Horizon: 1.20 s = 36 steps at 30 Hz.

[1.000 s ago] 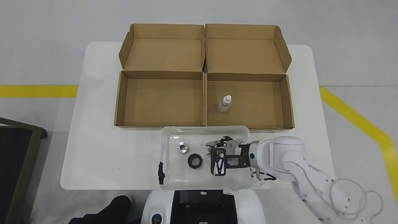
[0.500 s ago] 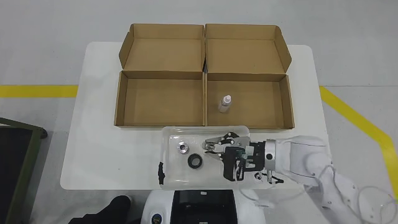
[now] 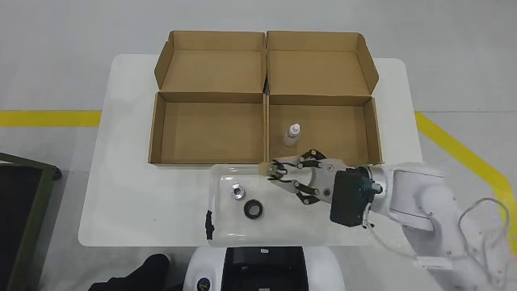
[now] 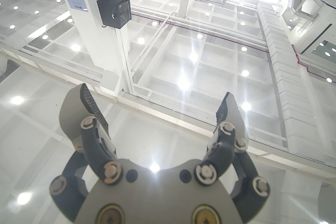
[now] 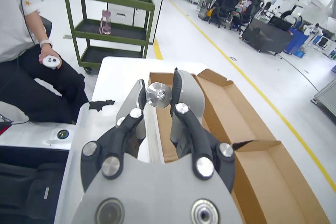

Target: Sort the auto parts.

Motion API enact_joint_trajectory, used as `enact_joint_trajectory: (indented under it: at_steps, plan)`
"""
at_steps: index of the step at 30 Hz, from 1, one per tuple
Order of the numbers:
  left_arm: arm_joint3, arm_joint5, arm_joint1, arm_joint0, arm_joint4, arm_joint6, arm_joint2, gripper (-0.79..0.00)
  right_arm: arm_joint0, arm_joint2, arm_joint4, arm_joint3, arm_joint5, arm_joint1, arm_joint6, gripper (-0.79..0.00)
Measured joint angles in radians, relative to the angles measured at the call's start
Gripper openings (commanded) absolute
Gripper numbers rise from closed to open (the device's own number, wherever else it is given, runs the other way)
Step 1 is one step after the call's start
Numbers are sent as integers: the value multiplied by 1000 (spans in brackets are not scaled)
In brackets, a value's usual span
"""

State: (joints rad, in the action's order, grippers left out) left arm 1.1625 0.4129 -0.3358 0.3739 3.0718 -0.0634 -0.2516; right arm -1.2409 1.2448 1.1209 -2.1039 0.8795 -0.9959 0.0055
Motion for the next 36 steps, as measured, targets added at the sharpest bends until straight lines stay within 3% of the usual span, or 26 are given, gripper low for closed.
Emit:
enact_joint_trajectory:
  at_steps: [14, 26, 36]
  plan:
    - [0, 0, 0, 0, 0, 0, 0, 0, 91, 92, -102, -22, -116, -11, -111, -785]
    - [0, 0, 0, 0, 0, 0, 0, 0, 136, 54, -105, -22, -155, -26, -164, -785]
    - [0, 0, 0, 0, 0, 0, 0, 0, 133, -5, -100, 45, -102, -32, -119, -785]
